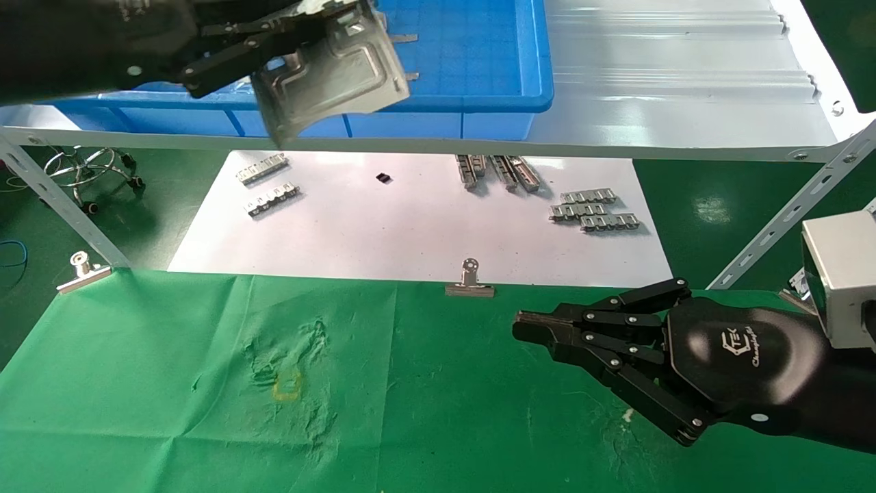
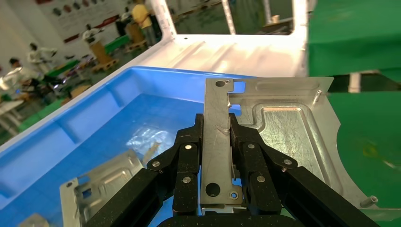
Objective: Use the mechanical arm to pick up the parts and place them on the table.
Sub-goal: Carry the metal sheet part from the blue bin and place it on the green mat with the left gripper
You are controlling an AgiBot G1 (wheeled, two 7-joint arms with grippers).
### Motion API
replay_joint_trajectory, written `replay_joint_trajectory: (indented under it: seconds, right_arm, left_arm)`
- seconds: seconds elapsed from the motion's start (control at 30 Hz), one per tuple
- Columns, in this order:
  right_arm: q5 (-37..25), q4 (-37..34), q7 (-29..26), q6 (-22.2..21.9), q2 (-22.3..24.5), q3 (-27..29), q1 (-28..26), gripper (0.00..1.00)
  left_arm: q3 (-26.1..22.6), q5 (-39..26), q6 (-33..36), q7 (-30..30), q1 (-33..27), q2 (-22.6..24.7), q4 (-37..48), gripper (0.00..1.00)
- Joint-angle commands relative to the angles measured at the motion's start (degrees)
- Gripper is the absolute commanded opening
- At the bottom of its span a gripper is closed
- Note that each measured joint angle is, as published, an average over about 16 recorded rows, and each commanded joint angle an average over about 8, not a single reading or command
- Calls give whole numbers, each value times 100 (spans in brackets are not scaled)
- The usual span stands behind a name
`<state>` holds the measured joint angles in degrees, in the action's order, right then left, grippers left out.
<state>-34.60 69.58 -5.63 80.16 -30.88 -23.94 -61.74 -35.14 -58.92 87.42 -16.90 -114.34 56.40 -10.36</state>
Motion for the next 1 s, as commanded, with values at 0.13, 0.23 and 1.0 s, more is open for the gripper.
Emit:
replay_joint_trajectory:
  seconds: [0.13,0.23,1.0]
  right_arm:
    - [0,0,0,0,0,0,0,0]
    - [0,0,0,0,0,0,0,0]
    - [0,0,0,0,0,0,0,0]
  left_arm:
    - [-52,95,424,-346,187,-454,-284,0]
    - [-156,296,458,-452,473,-755,-764,0]
    - [-2211,679,294,-1843,1927,-1825,-2369,0]
